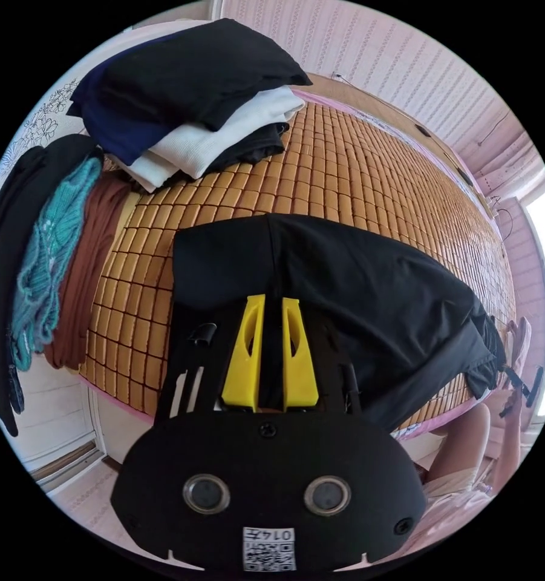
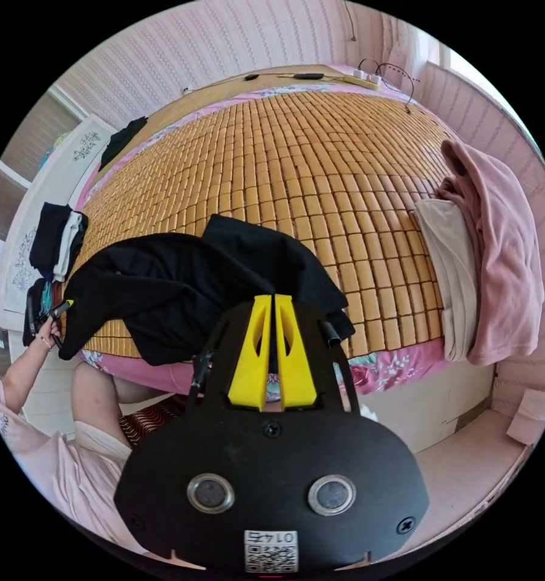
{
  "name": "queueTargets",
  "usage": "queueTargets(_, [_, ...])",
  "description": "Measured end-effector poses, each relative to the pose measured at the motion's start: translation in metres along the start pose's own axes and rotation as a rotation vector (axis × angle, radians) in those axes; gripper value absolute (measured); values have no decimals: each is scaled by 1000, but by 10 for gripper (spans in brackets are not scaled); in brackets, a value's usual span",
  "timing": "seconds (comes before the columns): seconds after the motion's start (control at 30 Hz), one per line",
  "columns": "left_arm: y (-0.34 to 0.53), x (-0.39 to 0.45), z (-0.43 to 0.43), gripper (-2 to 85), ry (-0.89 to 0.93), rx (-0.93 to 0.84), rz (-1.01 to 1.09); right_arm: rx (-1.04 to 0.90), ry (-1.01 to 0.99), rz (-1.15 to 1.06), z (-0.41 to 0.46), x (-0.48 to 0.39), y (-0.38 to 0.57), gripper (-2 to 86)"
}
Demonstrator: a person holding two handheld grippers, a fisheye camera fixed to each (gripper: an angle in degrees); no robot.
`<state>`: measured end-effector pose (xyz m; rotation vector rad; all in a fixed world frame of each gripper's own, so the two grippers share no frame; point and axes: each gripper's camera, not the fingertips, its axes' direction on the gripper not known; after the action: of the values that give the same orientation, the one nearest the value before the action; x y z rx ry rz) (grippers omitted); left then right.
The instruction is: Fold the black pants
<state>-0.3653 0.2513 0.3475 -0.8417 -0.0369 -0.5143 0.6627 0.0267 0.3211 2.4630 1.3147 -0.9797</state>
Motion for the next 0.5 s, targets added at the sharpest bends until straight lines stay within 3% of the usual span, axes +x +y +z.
queueTargets(0.2, [-22,23,12,-5,-73,-33,83,226,42,-180,-106,-6,-43,-2])
queueTargets(0.27, [-29,27,16,-8,-86,-37,99,221,76,-263,-120,-12,-78,-1])
queueTargets(0.37, [-42,24,22,-9,-115,-27,51,111,83,-320,-94,-15,-153,3])
queueTargets(0.5, [-63,25,34,-7,-177,-39,31,-17,126,-235,-22,-19,-223,50])
